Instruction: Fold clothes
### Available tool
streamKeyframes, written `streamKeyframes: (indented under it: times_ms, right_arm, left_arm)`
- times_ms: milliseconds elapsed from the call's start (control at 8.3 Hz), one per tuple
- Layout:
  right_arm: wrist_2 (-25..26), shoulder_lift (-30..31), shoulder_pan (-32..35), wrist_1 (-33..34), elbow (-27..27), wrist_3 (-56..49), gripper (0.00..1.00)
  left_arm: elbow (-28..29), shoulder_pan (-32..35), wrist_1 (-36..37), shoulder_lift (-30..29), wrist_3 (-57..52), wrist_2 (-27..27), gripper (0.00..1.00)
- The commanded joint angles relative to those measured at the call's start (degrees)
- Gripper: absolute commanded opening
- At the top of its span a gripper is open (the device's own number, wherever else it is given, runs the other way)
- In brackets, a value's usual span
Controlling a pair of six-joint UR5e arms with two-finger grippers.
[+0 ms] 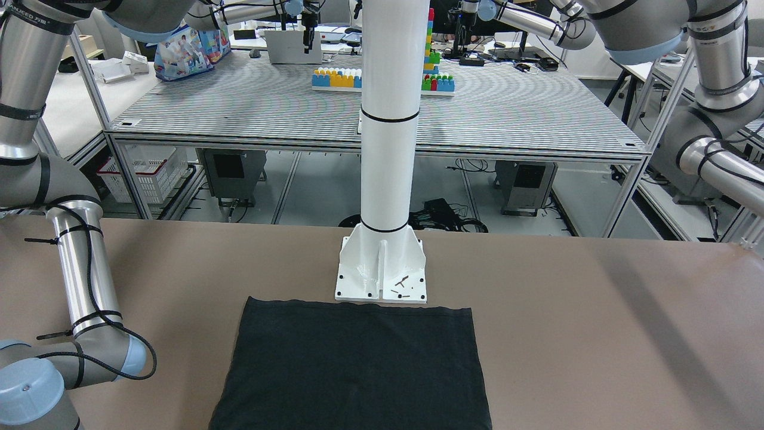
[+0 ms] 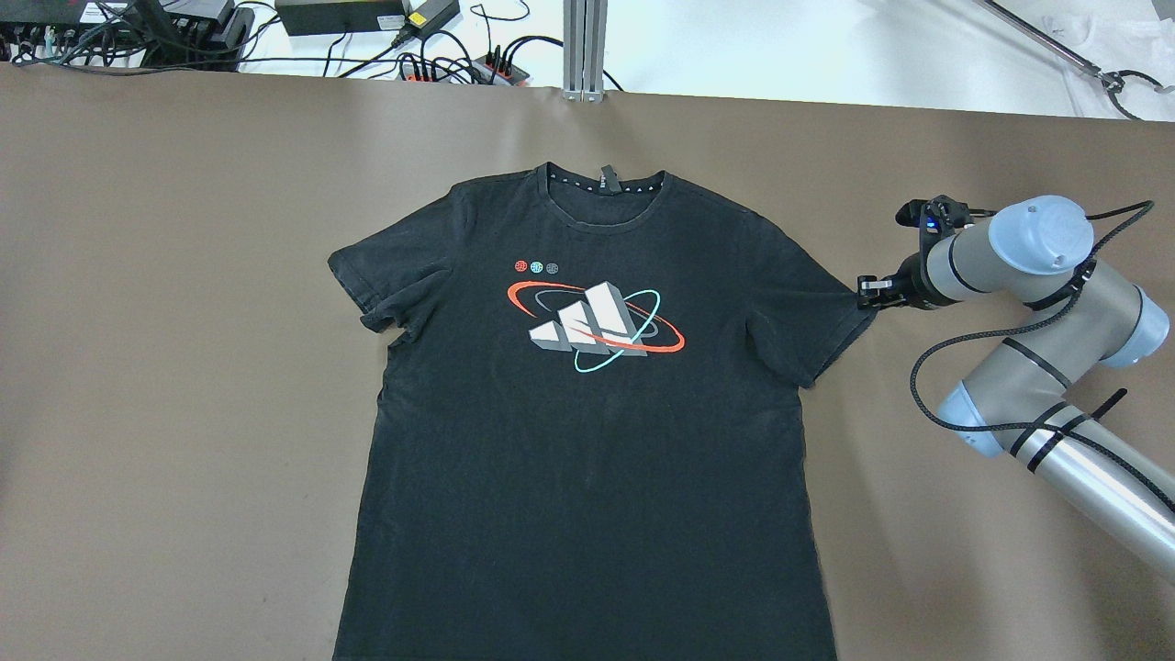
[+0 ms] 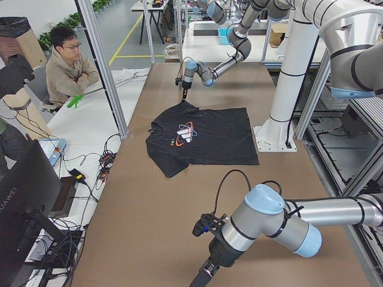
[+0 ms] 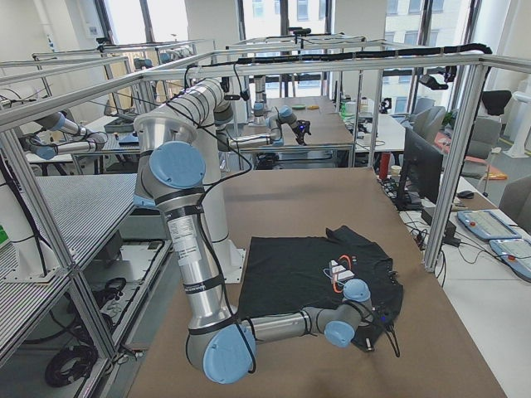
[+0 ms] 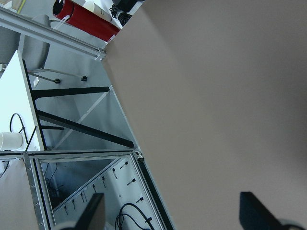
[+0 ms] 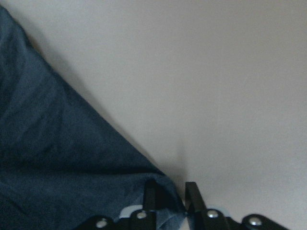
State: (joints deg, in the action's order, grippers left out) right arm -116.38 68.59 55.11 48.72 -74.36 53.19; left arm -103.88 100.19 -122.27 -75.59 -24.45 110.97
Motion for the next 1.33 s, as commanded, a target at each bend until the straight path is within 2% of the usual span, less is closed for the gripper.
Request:
streamKeyframes:
  times_ms: [0,241,482,723,843,964,1205]
  right_arm:
    - [0.1,-0.1,0.2,0.3,-0.8,-0.1,0.0]
    - [0.0,0.3,0.7,0.4,-4.7,-0.1,0.0]
    - [0.6,2.4,0.7,2.5,-12.9,0.0,0.0]
    - [7.7,-1.2,-5.3,13.3,-18.7,0.7,0.0]
    - [11.4,-5.9,-6.5,21.0,-19.2,0.8,0.0]
    - [11.9,-9.5,-8.0,25.9,-19.0,0.9,0.0]
    - [14.9,-12.6,-10.2,29.1,-16.2,0.9,0.0]
  left_arm:
    - [0.0,-0.1,-0.3,0.0,0.0,0.0,1.0]
    - [0.0,-0.2,-1.4,0.8,0.1,0.0,1.0]
    - [0.0,-0.2,-1.7,0.8,0.7,0.0,1.0]
    - [0.1,-0.5,-1.7,0.8,0.9,-0.1,1.0]
    - [0.1,-0.6,-1.7,0.8,0.9,-0.1,1.0]
    - [0.0,-0.6,-1.7,0.8,0.9,-0.1,1.0]
    - [0.0,-0.7,-1.7,0.7,1.5,-0.1,1.0]
